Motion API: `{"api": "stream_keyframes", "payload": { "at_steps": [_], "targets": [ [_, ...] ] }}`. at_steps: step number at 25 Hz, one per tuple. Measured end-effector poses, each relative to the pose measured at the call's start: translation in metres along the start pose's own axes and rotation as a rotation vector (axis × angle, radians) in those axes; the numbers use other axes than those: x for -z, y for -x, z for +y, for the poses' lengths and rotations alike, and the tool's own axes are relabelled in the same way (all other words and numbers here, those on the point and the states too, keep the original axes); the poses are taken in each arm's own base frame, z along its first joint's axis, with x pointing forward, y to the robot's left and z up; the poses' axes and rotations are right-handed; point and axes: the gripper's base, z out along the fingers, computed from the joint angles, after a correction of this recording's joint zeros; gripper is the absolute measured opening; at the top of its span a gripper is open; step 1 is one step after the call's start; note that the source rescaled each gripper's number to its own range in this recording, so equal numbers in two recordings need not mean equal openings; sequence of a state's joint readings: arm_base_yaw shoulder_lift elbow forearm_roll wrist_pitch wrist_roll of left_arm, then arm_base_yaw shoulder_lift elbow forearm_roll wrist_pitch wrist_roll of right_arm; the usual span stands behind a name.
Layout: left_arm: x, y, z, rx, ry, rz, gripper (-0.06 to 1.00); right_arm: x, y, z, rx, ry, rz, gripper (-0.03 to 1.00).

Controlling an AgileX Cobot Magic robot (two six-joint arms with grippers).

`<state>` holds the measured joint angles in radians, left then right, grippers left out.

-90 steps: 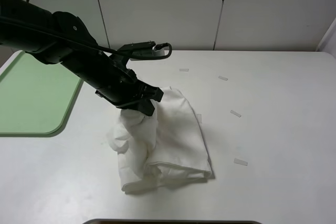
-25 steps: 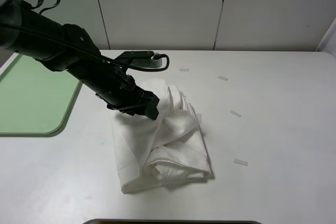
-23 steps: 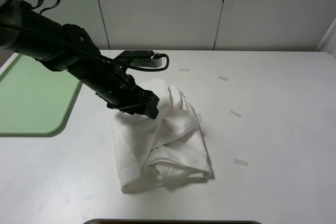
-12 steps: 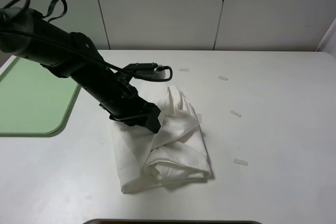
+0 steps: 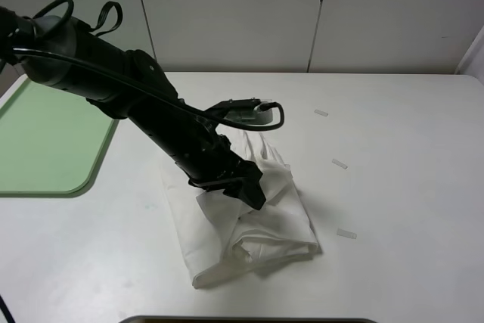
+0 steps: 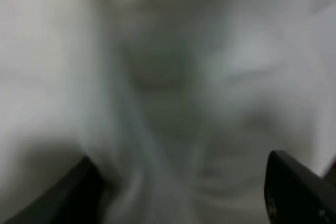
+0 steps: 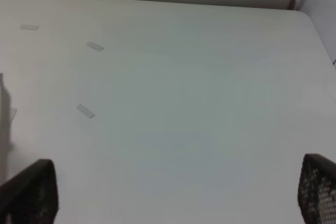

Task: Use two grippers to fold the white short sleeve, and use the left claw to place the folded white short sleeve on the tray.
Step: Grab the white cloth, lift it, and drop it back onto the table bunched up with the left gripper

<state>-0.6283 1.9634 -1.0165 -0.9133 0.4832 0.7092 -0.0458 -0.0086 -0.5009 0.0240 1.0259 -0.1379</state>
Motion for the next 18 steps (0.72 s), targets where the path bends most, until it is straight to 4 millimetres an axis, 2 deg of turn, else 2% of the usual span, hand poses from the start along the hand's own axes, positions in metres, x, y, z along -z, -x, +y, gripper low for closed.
{"api": "stream_keyframes", "payload": {
  "at_steps": [4, 6, 7, 8, 11, 14, 18],
  "targets": [
    [-0.002, 0.004, -0.020, -0.048, -0.062, 0.000, 0.63, 0.000, 0.000, 0.000, 0.000, 0.000, 0.000, 1.00],
    [-0.003, 0.005, -0.022, -0.056, -0.071, -0.004, 0.63, 0.000, 0.000, 0.000, 0.000, 0.000, 0.000, 1.00],
    [-0.003, 0.009, -0.029, -0.072, -0.089, -0.016, 0.63, 0.000, 0.000, 0.000, 0.000, 0.000, 0.000, 1.00],
    [-0.001, 0.017, -0.043, -0.118, -0.142, -0.044, 0.63, 0.000, 0.000, 0.000, 0.000, 0.000, 0.000, 1.00],
    [0.000, 0.021, -0.051, -0.148, -0.171, -0.056, 0.63, 0.000, 0.000, 0.000, 0.000, 0.000, -0.001, 1.00],
    [0.005, 0.028, -0.074, -0.278, -0.293, -0.085, 0.63, 0.000, 0.000, 0.000, 0.000, 0.000, -0.001, 1.00],
    [0.006, 0.027, -0.080, -0.313, -0.344, -0.077, 0.63, 0.000, 0.000, 0.000, 0.000, 0.000, -0.001, 1.00]
  ]
}}
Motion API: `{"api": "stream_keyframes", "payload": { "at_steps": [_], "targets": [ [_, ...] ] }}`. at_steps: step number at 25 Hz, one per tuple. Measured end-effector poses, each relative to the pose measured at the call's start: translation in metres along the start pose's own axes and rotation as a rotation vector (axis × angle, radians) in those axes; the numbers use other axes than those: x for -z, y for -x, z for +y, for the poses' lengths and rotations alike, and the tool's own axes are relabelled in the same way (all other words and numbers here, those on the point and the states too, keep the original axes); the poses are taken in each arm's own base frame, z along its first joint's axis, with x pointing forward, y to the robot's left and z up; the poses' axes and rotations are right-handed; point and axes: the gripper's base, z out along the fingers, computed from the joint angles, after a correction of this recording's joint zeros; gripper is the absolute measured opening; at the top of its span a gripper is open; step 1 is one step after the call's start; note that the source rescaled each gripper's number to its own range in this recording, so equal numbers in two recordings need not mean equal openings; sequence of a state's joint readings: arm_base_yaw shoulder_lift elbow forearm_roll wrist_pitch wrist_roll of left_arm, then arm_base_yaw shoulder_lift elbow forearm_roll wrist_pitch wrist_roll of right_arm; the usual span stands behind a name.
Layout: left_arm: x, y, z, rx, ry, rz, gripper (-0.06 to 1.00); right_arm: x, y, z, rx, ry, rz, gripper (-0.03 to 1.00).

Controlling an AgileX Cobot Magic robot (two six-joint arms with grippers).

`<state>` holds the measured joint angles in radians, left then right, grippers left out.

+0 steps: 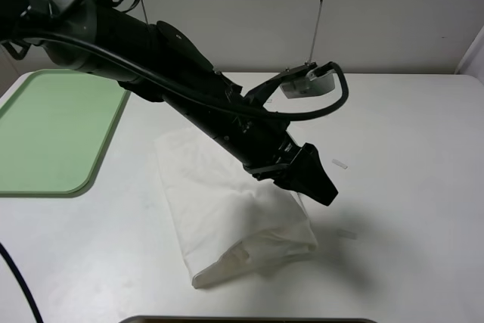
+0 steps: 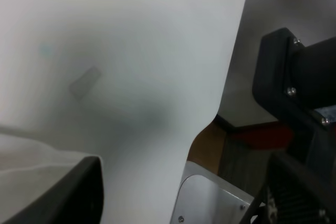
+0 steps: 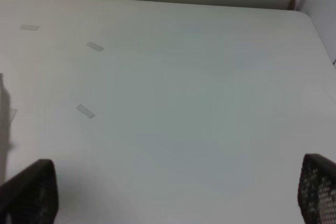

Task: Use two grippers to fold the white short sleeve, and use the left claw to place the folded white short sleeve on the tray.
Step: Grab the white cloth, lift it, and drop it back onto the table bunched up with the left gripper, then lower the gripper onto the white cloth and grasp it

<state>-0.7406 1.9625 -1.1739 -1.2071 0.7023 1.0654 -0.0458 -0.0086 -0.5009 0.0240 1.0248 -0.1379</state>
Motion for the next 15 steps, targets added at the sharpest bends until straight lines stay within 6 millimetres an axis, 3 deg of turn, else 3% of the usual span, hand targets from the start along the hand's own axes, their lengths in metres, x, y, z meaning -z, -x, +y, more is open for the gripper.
{"api": "stream_keyframes", "payload": {
  "at_steps": [5, 8, 10, 15],
  "targets": [
    [0.004, 0.001, -0.001, 0.018, 0.033, 0.001, 0.63, 0.000, 0.000, 0.000, 0.000, 0.000, 0.000, 1.00],
    [0.021, 0.004, -0.002, 0.057, 0.134, -0.030, 0.63, 0.000, 0.000, 0.000, 0.000, 0.000, 0.000, 1.00],
    [0.047, -0.001, -0.001, 0.095, 0.251, -0.066, 0.64, 0.000, 0.000, 0.000, 0.000, 0.000, 0.000, 1.00],
    [0.081, -0.027, -0.002, 0.126, 0.342, -0.092, 0.79, 0.000, 0.000, 0.000, 0.000, 0.000, 0.000, 1.00]
  ]
}}
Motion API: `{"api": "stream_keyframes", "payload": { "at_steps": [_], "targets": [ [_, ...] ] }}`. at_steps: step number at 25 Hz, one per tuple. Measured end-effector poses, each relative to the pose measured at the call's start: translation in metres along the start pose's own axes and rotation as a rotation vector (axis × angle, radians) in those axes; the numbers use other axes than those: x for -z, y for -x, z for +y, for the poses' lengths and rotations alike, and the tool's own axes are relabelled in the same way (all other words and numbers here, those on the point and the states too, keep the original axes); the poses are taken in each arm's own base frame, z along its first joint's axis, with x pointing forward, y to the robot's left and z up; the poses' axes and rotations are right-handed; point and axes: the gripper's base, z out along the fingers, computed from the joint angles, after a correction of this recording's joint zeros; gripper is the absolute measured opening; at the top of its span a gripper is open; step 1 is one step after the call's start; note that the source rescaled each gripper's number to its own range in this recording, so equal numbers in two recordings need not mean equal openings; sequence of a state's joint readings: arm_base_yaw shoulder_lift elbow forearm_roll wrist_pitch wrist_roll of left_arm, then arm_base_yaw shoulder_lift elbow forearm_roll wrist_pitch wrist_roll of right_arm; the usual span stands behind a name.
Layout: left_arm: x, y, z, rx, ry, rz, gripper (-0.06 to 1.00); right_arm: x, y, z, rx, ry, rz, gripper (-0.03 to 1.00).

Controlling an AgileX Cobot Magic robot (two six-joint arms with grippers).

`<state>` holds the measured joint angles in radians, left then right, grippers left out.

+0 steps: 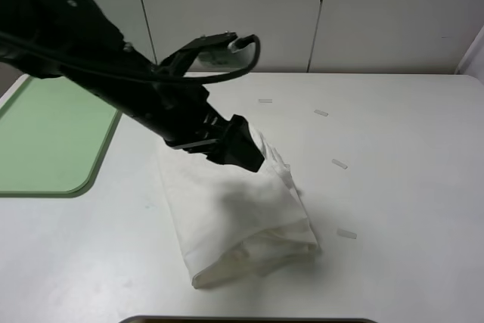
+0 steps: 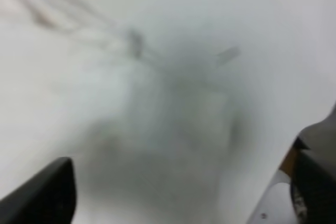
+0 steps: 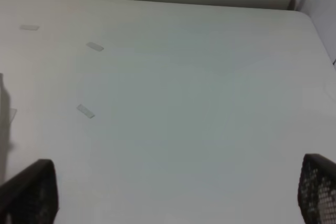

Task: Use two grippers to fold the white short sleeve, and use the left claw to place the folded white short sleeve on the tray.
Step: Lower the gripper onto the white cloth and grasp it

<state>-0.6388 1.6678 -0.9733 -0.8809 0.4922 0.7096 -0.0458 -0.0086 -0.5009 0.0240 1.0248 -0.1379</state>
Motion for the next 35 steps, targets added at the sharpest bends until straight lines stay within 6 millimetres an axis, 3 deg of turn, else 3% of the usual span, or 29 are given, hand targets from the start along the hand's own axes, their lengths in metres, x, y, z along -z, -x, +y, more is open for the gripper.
{"api": "stream_keyframes", "payload": {
  "at_steps": [4, 7, 9, 10, 14, 17, 19, 23, 35],
  "targets": [
    [0.027, -0.029, 0.011, 0.030, 0.102, -0.073, 0.89, 0.000, 0.000, 0.000, 0.000, 0.000, 0.001, 1.00],
    [0.037, -0.046, 0.018, 0.078, 0.147, -0.103, 0.90, 0.000, 0.000, 0.000, 0.000, 0.000, 0.001, 1.00],
    [0.048, -0.066, 0.025, 0.145, 0.182, -0.127, 0.91, 0.000, 0.000, 0.000, 0.000, 0.000, 0.001, 1.00],
    [0.054, -0.088, 0.032, 0.231, 0.206, -0.124, 0.91, 0.000, 0.000, 0.000, 0.000, 0.000, 0.001, 1.00],
    [0.060, -0.125, 0.048, 0.394, 0.237, -0.126, 0.91, 0.000, 0.000, 0.000, 0.000, 0.000, 0.001, 1.00],
    [0.060, -0.131, 0.051, 0.419, 0.241, -0.124, 0.91, 0.000, 0.000, 0.000, 0.000, 0.000, 0.001, 1.00],
    [0.059, -0.147, 0.057, 0.477, 0.255, -0.122, 0.91, 0.000, 0.000, 0.000, 0.000, 0.000, 0.001, 1.00],
    [0.060, -0.153, 0.061, 0.522, 0.261, -0.145, 0.91, 0.000, 0.000, 0.000, 0.000, 0.000, 0.001, 1.00],
    [0.062, -0.140, 0.062, 0.658, 0.211, -0.324, 0.91, 0.000, 0.000, 0.000, 0.000, 0.000, 0.000, 1.00]
  ]
}}
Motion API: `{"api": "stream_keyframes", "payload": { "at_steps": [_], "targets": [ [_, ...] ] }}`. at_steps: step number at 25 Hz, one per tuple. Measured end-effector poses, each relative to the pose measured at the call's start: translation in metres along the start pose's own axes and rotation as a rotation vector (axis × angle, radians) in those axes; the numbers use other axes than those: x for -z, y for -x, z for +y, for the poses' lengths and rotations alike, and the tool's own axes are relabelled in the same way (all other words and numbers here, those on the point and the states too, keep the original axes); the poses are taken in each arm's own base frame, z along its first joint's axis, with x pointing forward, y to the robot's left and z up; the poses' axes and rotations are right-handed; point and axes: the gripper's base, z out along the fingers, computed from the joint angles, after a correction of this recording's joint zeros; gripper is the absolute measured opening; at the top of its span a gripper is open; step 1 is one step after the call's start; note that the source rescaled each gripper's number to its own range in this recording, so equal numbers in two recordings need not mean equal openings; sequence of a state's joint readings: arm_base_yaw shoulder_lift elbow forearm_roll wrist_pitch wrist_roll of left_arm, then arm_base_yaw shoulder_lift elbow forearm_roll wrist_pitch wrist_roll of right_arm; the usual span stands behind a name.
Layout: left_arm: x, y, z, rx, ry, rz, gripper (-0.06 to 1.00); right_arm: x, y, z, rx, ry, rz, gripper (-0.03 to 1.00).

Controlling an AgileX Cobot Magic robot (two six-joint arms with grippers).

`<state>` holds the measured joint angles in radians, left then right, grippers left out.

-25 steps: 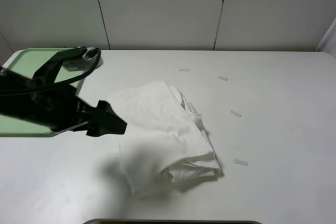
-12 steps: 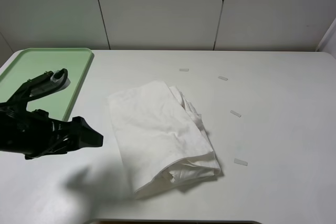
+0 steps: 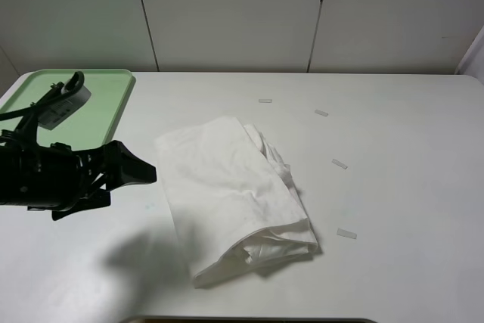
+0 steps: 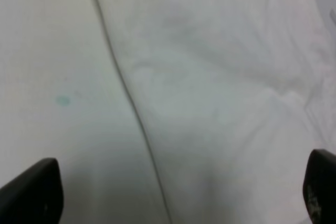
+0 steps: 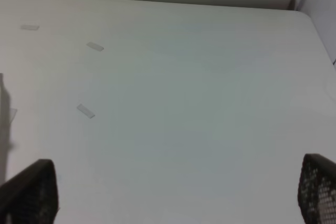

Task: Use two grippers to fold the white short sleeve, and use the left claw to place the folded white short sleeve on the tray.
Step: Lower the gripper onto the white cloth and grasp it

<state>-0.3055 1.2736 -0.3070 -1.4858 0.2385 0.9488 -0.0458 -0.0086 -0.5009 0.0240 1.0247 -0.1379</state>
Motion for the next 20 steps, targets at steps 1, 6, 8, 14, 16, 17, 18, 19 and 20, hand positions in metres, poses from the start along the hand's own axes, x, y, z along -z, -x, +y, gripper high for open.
{"api": "stream_keyframes", "payload": {
  "at_steps": [1, 6, 8, 14, 16, 17, 18, 19, 20],
  "targets": [
    [0.000, 0.000, 0.000, 0.000, 0.000, 0.000, 0.91, 0.000, 0.000, 0.000, 0.000, 0.000, 0.000, 1.00],
    [-0.016, -0.006, 0.011, 0.054, 0.039, 0.068, 0.90, 0.000, 0.000, 0.000, 0.000, 0.000, 0.000, 1.00],
    [-0.024, -0.010, 0.018, 0.070, 0.069, 0.115, 0.90, 0.000, 0.000, 0.000, 0.000, 0.000, 0.000, 1.00],
    [-0.040, -0.010, 0.025, 0.042, 0.104, 0.179, 0.90, 0.000, 0.000, 0.000, 0.000, 0.000, 0.000, 1.00],
    [-0.046, -0.006, 0.025, 0.036, 0.107, 0.186, 0.90, 0.000, 0.000, 0.000, 0.000, 0.000, 0.000, 1.00],
    [-0.050, -0.002, 0.024, 0.035, 0.103, 0.187, 0.90, 0.000, 0.000, 0.000, 0.000, 0.000, 0.000, 1.00],
    [-0.053, 0.001, 0.023, 0.037, 0.100, 0.193, 0.89, 0.000, 0.000, 0.000, 0.000, 0.000, 0.000, 1.00],
    [-0.057, 0.004, 0.022, 0.037, 0.096, 0.195, 0.89, 0.000, 0.000, 0.000, 0.000, 0.000, 0.000, 1.00],
    [-0.061, 0.007, 0.022, 0.038, 0.095, 0.199, 0.89, 0.000, 0.000, 0.000, 0.000, 0.000, 0.000, 1.00]
  ]
}}
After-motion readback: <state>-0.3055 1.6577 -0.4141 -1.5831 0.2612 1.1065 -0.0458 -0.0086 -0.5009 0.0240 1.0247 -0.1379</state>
